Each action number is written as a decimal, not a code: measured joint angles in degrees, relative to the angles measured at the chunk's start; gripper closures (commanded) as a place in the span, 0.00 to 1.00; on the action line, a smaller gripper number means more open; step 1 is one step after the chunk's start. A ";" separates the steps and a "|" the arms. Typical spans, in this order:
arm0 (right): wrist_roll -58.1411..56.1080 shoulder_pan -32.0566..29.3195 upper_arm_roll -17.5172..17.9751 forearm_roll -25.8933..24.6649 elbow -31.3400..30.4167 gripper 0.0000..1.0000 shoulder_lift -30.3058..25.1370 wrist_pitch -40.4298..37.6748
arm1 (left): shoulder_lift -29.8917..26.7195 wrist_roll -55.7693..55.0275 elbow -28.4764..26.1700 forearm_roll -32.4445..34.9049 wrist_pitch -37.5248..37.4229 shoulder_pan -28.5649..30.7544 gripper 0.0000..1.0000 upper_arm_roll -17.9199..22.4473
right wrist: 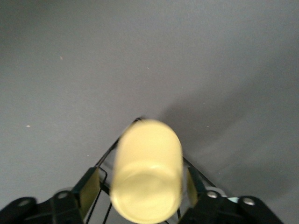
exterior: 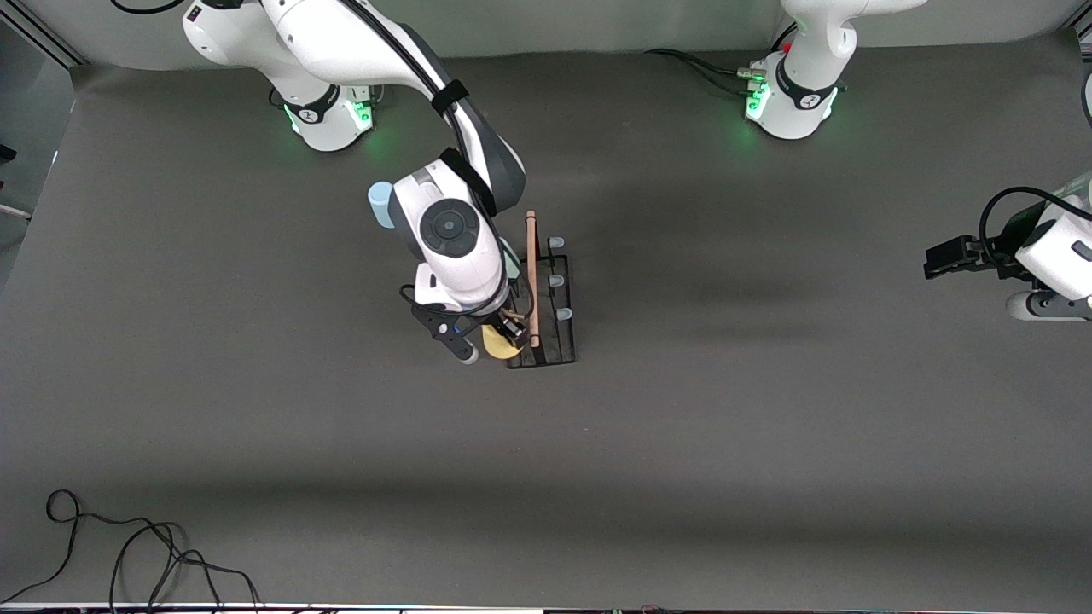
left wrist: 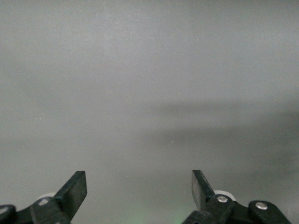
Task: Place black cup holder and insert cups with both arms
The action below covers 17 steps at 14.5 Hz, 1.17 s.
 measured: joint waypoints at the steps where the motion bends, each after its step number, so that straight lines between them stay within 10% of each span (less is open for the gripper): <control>1: 0.00 -0.03 -0.24 0.00 1.51 0.00 -0.41 -2.49 | 0.00 0.00 0.00 0.00 0.00 0.00 0.00 0.00; 8: -0.02 -0.48 -0.83 0.00 19.77 0.00 -5.05 -30.17 | 0.00 0.00 -0.01 0.00 0.00 0.00 0.00 0.00; 17: -33.72 -11.17 -2.56 -5.44 14.28 0.00 -20.60 -41.27 | 0.00 0.00 -0.01 0.00 0.00 0.00 0.00 -0.01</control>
